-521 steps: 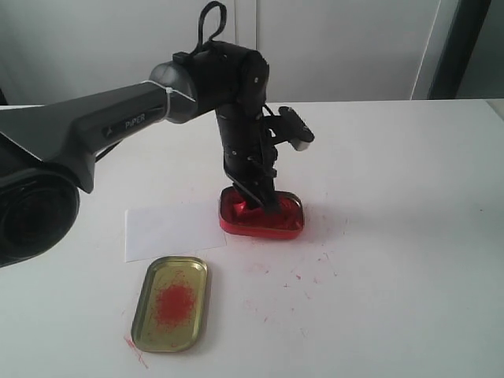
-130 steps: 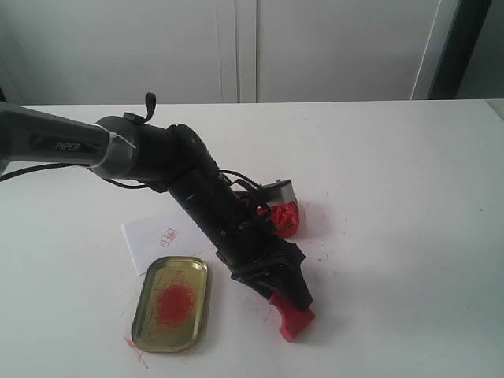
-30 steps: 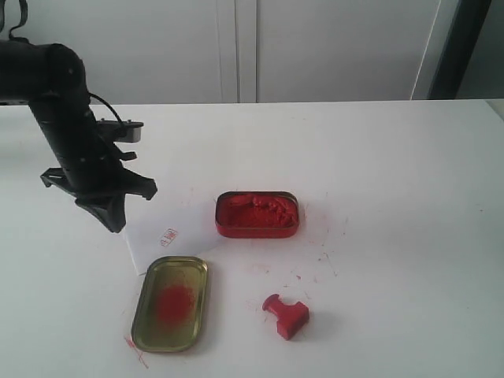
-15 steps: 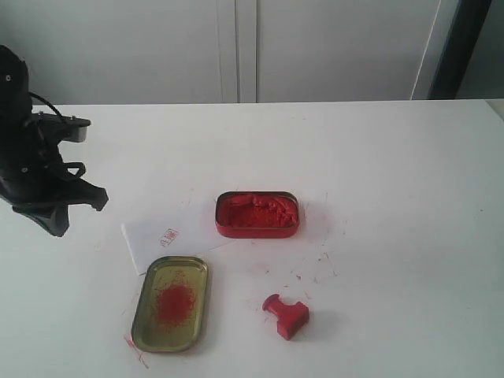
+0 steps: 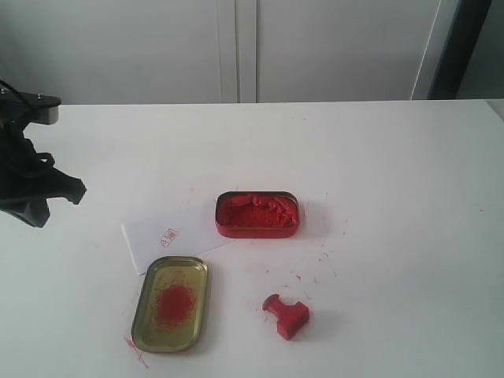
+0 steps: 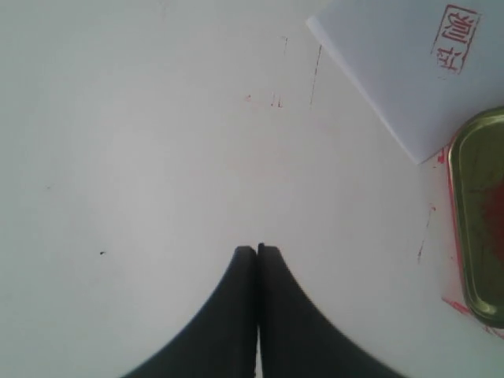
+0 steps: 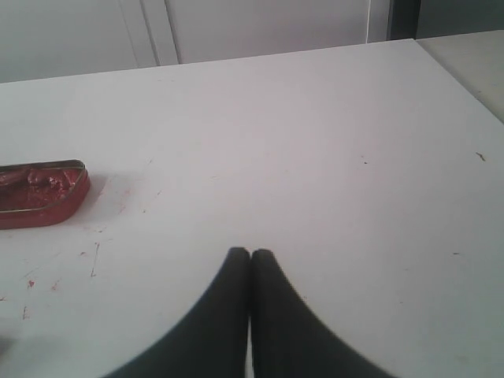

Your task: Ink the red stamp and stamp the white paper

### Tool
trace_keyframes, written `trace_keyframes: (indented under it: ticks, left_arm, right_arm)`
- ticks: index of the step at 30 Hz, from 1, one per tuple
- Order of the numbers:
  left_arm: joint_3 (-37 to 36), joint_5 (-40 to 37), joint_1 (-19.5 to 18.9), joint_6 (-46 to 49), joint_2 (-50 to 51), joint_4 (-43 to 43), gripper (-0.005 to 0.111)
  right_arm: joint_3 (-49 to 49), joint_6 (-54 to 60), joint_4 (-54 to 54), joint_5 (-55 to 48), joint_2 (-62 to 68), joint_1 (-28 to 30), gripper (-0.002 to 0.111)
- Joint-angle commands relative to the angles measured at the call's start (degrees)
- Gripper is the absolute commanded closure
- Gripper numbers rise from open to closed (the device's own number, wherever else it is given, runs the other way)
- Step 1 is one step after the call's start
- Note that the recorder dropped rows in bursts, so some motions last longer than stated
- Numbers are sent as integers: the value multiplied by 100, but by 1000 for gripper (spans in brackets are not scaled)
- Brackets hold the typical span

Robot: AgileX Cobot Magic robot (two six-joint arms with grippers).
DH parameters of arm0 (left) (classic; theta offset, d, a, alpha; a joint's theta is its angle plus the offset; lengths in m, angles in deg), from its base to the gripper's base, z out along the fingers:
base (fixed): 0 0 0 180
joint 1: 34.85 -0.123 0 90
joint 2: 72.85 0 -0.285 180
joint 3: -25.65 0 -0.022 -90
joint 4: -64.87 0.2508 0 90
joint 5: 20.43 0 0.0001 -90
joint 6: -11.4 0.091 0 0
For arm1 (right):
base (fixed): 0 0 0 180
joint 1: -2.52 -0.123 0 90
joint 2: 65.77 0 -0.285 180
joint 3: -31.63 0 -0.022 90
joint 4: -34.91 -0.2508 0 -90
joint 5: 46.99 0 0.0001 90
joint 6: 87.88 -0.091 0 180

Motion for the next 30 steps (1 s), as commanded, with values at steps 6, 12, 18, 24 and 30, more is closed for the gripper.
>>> trace_keyframes:
  ticks: [6,12,18,24,30]
  left_arm:
    - [-440,-33,-4,-54,-639,-3,107]
    - [-764,-24,-4,-54,-1134,-3,107]
    - [-1216,13,-4,-54,-1801,-3,107]
    - [-1680,23,-4,-54,-2501,-3,107]
    - [-1991,23,-4,-54,-3127,-3,107]
  right_arm:
    - [-28,-1,0,82,-32,3,108]
    - [-28,-1,0,82,-32,3,108]
    - [-28,-1,0,82,-32,3,108]
    - [-28,-1,0,82,-32,3,108]
    - [-28,-1,0,82,-32,3,108]
